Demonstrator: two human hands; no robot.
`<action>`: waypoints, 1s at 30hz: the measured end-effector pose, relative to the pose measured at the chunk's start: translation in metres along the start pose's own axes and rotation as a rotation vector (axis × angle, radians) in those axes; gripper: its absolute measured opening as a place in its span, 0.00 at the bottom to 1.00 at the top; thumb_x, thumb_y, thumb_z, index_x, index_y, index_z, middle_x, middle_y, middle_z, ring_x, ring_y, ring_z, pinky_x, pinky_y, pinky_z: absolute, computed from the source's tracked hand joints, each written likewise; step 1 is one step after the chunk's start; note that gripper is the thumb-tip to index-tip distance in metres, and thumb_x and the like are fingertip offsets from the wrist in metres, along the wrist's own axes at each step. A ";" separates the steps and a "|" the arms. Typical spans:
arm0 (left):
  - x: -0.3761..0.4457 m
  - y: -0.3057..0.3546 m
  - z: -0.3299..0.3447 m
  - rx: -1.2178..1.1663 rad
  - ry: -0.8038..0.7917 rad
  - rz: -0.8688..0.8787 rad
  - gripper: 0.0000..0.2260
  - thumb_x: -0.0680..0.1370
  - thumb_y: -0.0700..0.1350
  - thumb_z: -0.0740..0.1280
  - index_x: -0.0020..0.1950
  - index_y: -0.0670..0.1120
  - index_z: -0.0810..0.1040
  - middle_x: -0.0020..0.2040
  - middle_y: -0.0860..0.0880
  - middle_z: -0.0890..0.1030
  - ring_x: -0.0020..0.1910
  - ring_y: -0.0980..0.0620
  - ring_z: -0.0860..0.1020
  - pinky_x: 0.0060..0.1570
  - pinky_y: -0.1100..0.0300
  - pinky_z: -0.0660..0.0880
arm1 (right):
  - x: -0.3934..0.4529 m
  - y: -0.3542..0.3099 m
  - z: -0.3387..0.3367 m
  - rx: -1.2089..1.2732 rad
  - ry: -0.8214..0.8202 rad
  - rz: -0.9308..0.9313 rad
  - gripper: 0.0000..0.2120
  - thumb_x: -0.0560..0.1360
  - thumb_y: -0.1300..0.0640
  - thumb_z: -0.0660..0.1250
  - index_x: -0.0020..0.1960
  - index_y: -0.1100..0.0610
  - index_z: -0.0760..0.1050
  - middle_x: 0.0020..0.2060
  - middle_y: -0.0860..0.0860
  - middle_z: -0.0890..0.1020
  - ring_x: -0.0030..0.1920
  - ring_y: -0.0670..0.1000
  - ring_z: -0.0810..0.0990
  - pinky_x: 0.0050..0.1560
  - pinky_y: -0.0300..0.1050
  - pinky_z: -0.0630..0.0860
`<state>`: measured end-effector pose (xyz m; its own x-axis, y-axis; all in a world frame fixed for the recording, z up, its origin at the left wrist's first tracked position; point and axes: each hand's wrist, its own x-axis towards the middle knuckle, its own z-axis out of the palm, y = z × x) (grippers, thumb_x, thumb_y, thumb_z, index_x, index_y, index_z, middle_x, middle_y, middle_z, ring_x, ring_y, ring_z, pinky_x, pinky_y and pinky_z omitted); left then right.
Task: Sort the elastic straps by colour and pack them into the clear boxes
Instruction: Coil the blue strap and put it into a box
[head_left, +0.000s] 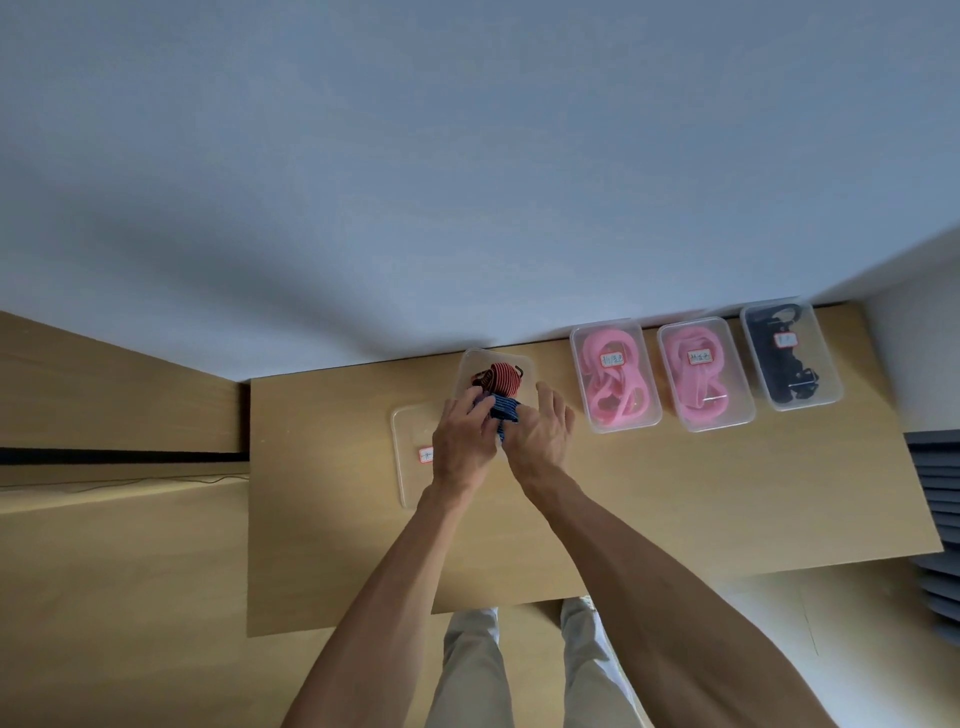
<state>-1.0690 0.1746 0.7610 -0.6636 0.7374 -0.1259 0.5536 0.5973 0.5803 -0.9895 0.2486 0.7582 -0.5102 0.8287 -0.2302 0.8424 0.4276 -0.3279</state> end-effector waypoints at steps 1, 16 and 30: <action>-0.001 -0.002 -0.005 -0.028 0.054 -0.015 0.12 0.79 0.36 0.65 0.61 0.43 0.81 0.62 0.48 0.80 0.58 0.46 0.76 0.51 0.51 0.77 | -0.001 -0.004 -0.004 0.051 0.069 -0.030 0.04 0.72 0.65 0.67 0.45 0.60 0.81 0.62 0.58 0.77 0.59 0.60 0.75 0.58 0.55 0.72; -0.040 -0.102 -0.032 -0.150 0.025 -0.762 0.03 0.73 0.34 0.66 0.41 0.40 0.78 0.41 0.44 0.81 0.44 0.41 0.79 0.39 0.51 0.74 | -0.046 -0.096 0.031 -0.021 -0.012 -0.127 0.21 0.55 0.75 0.70 0.47 0.64 0.80 0.42 0.59 0.79 0.24 0.59 0.73 0.23 0.43 0.61; 0.031 -0.037 -0.024 -0.403 -0.123 -0.267 0.07 0.80 0.40 0.62 0.48 0.43 0.80 0.41 0.47 0.83 0.42 0.44 0.79 0.41 0.47 0.76 | 0.000 -0.050 0.010 0.645 0.128 0.660 0.20 0.67 0.70 0.64 0.59 0.66 0.75 0.44 0.57 0.80 0.43 0.58 0.76 0.44 0.52 0.75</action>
<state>-1.1219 0.1683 0.7550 -0.6778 0.6218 -0.3925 0.1183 0.6190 0.7764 -1.0333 0.2235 0.7656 0.0937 0.8824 -0.4611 0.6760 -0.3964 -0.6212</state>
